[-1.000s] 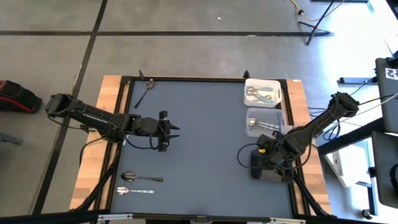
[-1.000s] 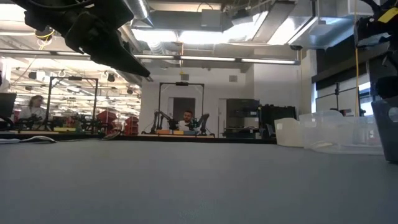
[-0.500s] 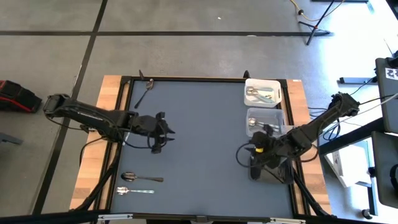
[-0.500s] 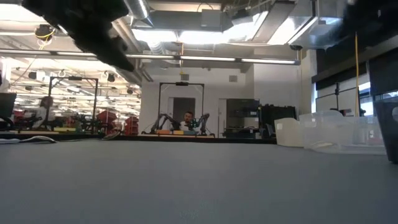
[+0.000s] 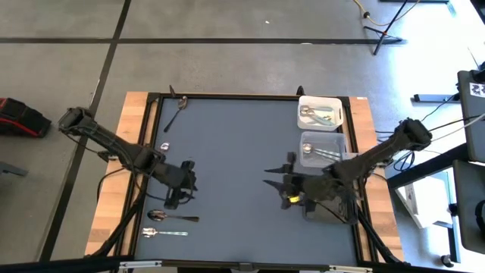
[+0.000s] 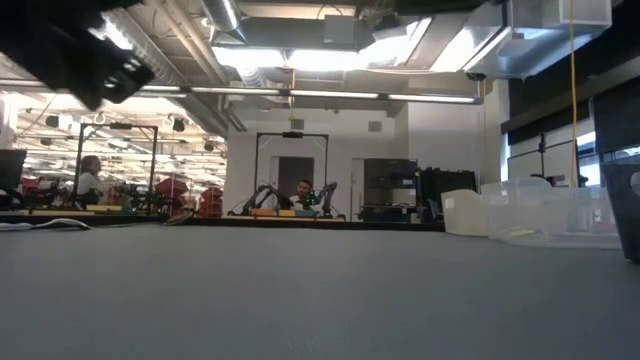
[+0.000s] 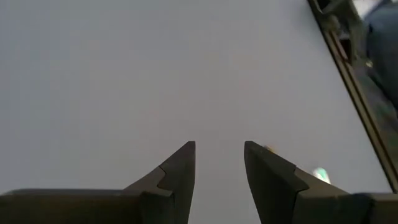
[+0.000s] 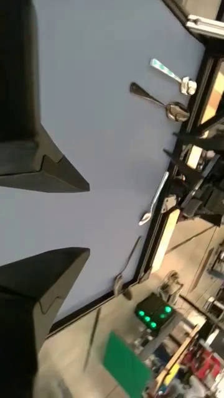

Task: Sort silverware by color (type)
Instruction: Put the black spoon into the black bin

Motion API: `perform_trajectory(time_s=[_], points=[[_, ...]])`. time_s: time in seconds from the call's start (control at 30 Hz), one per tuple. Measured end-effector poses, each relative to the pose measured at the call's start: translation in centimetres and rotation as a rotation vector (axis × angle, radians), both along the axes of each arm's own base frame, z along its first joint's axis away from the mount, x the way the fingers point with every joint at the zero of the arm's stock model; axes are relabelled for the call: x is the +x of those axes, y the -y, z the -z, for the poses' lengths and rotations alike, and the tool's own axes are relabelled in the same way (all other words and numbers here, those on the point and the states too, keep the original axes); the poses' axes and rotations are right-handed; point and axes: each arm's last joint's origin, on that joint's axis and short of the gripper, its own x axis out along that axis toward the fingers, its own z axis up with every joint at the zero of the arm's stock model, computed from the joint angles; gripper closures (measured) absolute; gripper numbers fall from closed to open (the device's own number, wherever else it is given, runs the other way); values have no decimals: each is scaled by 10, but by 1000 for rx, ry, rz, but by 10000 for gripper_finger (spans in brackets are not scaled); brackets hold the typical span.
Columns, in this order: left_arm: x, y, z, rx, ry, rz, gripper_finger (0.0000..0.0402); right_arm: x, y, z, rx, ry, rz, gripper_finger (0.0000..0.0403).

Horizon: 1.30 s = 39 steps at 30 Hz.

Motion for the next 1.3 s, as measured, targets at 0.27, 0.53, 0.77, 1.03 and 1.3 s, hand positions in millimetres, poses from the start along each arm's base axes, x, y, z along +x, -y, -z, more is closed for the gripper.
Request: perform_trajectory(time_s=[0.27, 0.53, 0.77, 1.03, 1.3], points=[[-11, 38, 24, -25, -191, -26, 269, 38, 15, 26, 3, -1, -8, 260], [-30, 80, 56, -51, -399, -115, 270, 44, 13, 29, 96, 23, -55, 260], [-38, 96, 83, -10, -505, -250, 270, 41, 4, 29, 172, 11, -125, 260], [-37, 98, 92, 1, -569, -301, 299, 40, -5, 34, 224, -4, -154, 260], [-27, 98, 80, 59, -560, -226, 387, 44, -7, 45, 207, -33, -144, 260]])
